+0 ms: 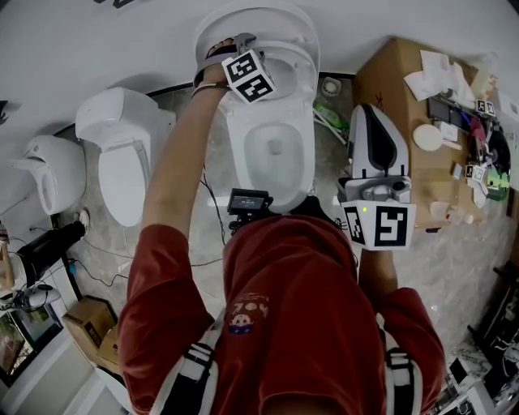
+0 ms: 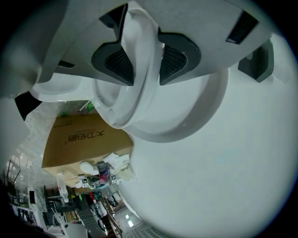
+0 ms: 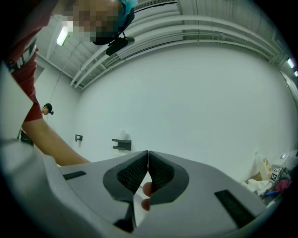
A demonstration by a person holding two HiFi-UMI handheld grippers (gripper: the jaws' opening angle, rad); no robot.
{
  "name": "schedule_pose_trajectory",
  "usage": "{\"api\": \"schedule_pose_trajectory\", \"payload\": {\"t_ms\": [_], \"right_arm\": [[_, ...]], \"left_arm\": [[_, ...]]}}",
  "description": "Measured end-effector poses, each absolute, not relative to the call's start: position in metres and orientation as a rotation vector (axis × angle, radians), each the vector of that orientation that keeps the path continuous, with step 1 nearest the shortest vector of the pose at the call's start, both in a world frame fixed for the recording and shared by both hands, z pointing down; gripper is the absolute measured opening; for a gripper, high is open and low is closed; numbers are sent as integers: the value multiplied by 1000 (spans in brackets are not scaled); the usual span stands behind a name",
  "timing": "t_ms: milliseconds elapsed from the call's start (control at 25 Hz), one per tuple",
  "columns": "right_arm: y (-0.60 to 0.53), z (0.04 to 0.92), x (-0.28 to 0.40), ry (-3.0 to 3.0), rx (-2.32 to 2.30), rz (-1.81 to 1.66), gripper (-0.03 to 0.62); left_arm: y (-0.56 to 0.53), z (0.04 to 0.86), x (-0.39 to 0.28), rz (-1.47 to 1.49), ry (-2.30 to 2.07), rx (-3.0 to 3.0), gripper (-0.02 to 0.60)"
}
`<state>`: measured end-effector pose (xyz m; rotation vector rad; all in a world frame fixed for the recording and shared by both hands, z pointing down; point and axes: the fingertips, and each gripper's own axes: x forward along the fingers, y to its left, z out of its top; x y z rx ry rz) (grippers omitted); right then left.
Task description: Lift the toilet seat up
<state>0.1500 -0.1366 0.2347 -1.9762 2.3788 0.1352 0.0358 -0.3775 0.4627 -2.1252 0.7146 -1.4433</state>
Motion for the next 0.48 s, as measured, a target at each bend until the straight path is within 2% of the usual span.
{"api": "schedule_pose_trajectory", "payload": {"t_ms": [480], "right_arm": [[-136, 231, 147, 2384, -1979, 162, 14]], "left_arm": [[-385, 460, 37, -1426, 735, -2110, 173]]}}
